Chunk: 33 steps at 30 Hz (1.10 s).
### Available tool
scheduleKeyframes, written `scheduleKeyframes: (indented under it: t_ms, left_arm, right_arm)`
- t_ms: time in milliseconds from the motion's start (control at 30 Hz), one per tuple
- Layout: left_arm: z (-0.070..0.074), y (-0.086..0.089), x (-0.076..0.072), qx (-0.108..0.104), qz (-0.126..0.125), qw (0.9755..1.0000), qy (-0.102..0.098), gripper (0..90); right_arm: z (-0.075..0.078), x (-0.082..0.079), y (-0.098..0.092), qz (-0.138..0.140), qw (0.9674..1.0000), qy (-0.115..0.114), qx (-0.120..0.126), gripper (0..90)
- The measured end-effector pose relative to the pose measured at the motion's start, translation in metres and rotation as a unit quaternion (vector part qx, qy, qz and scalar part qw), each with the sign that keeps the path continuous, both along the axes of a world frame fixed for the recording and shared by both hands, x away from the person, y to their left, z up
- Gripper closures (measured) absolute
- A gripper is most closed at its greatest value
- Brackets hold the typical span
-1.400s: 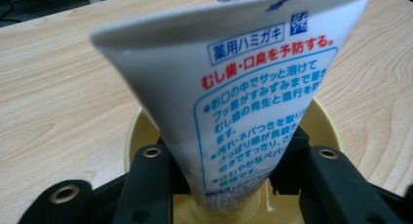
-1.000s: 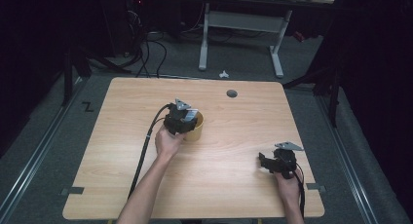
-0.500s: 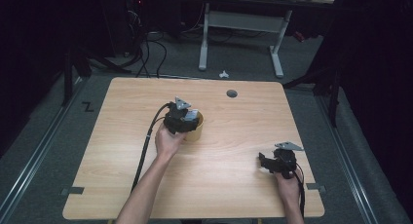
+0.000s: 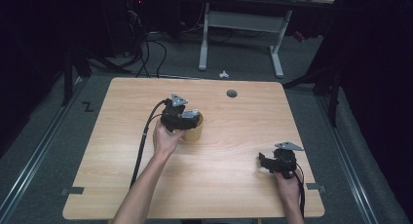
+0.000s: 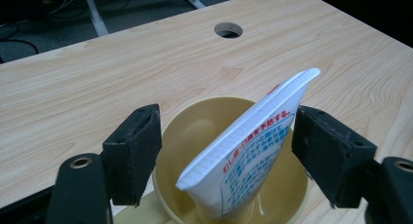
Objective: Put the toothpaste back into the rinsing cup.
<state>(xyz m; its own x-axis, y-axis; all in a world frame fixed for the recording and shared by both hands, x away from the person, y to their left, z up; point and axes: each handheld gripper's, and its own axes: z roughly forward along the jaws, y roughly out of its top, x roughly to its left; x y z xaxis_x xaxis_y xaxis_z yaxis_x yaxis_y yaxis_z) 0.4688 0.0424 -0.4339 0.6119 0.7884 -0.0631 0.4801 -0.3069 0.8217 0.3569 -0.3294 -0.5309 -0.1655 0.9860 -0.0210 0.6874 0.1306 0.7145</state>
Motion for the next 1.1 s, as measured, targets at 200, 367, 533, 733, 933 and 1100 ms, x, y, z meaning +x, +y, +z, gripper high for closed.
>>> scheduleKeyframes:
  t_ms: [200,367,533,733,933,1100]
  left_arm:
    - [0.002,0.003,-0.002,-0.002,-0.002,1.0000,0.000,25.2]
    - [0.006,0.006,-0.007,-0.004,-0.004,1.0000,-0.002,23.6]
    - [0.009,0.010,-0.010,-0.003,-0.002,1.0000,-0.006,22.4]
    - [0.012,0.012,-0.014,-0.005,-0.003,0.9999,-0.009,21.8]
    - [0.013,0.017,-0.016,-0.002,0.000,0.9999,-0.010,21.6]
    - [0.015,0.020,-0.018,0.001,-0.001,0.9999,-0.011,20.8]
  right_arm:
    - [0.000,0.000,0.000,0.000,1.0000,-0.001,0.000,20.7]
    - [0.000,0.000,0.000,0.000,1.0000,0.000,0.000,20.7]
    - [0.000,0.000,0.000,0.000,1.0000,0.000,0.000,20.7]
    - [0.000,0.000,0.000,0.000,1.0000,-0.001,0.000,20.7]
    - [0.000,0.000,0.000,0.001,1.0000,0.000,-0.001,20.7]
    - [0.000,0.000,0.000,0.000,1.0000,-0.001,0.000,20.7]
